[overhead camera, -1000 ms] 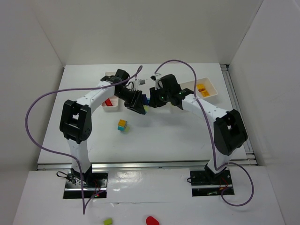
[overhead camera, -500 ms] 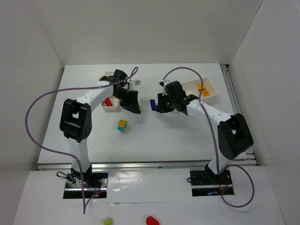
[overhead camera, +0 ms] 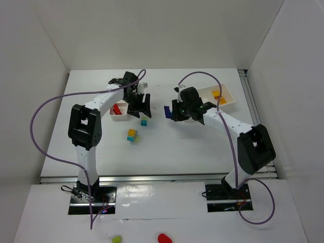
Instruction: Sort the legos into containers by color
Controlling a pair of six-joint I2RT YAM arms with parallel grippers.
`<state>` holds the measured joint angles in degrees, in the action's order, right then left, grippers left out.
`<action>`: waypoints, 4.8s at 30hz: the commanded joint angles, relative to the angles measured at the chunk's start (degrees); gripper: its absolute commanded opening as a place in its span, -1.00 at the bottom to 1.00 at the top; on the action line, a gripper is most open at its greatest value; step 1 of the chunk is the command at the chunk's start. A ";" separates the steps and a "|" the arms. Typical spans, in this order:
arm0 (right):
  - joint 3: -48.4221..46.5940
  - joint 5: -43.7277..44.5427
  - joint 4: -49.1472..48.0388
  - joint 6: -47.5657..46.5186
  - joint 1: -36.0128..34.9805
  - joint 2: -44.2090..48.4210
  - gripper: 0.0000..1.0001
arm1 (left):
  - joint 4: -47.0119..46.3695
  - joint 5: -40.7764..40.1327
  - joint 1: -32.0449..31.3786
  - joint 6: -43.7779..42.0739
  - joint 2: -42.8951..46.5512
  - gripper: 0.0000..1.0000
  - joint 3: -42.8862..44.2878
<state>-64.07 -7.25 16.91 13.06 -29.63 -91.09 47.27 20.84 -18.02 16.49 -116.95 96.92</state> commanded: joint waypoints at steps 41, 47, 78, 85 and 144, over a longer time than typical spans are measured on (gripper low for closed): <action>-2.28 -1.90 1.20 0.39 -2.63 3.11 -0.48 | -23.01 14.40 -6.94 15.68 3.48 0.39 -2.18; -2.28 -0.67 1.20 0.92 -2.63 3.11 -0.48 | -23.01 14.40 -7.47 16.20 2.86 -0.41 -2.18; -8.52 2.50 1.63 6.28 0.62 -3.58 -0.50 | -8.68 -10.27 8.34 14.53 8.06 -1.00 0.36; -8.61 3.90 2.69 5.75 -0.52 0.03 -0.50 | -7.98 -16.87 12.22 15.67 0.85 -1.00 7.48; -22.68 16.48 9.91 6.63 23.39 -8.25 0.41 | 1.87 -18.90 -5.01 7.68 5.41 0.99 4.24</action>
<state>-84.77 9.87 28.71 20.03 -6.48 -104.73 48.42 4.12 -23.18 25.50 -111.68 101.43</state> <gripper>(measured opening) 0.724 0.995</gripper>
